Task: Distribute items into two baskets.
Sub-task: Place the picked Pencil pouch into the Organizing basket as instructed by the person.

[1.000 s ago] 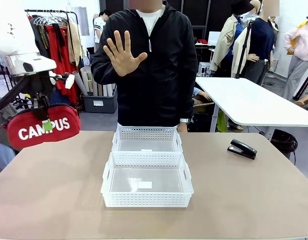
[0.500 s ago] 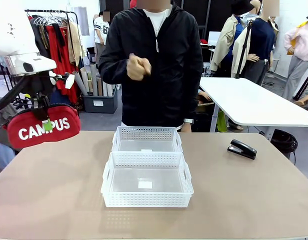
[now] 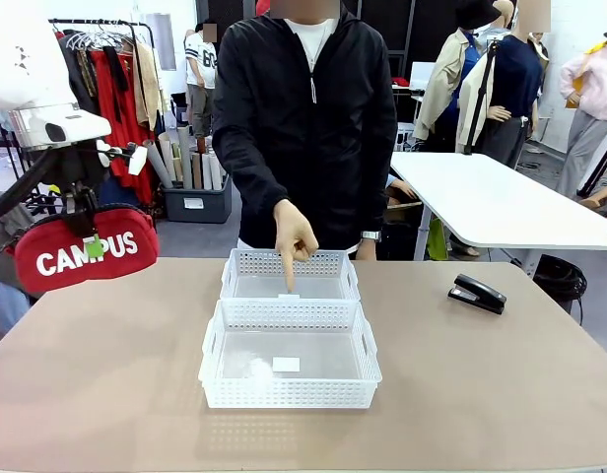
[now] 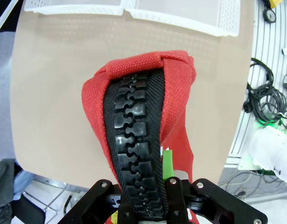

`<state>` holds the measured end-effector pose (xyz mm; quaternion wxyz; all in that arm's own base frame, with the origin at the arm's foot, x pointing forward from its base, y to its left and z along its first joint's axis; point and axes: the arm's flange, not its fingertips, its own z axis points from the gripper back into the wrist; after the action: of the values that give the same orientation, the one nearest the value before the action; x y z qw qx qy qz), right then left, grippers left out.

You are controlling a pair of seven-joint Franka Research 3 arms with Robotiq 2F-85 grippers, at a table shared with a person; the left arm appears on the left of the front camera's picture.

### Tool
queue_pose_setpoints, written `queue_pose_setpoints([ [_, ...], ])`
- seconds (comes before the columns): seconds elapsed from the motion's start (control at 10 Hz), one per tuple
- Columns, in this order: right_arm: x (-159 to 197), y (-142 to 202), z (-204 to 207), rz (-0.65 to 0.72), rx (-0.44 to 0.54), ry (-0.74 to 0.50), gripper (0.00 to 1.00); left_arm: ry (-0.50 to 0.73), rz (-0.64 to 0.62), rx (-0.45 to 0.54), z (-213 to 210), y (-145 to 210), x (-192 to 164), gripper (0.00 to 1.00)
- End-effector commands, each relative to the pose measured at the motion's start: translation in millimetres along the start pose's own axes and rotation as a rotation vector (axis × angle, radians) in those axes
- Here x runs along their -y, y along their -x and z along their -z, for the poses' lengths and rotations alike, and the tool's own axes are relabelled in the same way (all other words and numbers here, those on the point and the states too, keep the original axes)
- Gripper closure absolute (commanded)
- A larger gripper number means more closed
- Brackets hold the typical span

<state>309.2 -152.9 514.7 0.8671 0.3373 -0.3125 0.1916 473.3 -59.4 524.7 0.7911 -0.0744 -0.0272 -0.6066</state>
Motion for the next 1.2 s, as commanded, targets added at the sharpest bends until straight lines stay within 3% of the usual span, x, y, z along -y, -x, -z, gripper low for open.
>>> queue_pose_setpoints([
  [0.0, -0.4, -1.6, -1.2, -0.011, 0.018, -0.009, 0.00, -0.005, 0.003, 0.012, -1.8, 0.6, -0.3, 1.00],
  [0.4, -0.4, -1.6, -1.2, -0.011, 0.018, -0.009, 0.00, 0.000, 0.000, 0.000, 0.0, 0.0, 0.0, 1.00],
  [1.1, -0.4, -1.6, -1.2, -0.011, 0.018, -0.009, 0.00, -0.007, 0.063, 0.007, 35.5, -31.3, 75.6, 1.00],
])
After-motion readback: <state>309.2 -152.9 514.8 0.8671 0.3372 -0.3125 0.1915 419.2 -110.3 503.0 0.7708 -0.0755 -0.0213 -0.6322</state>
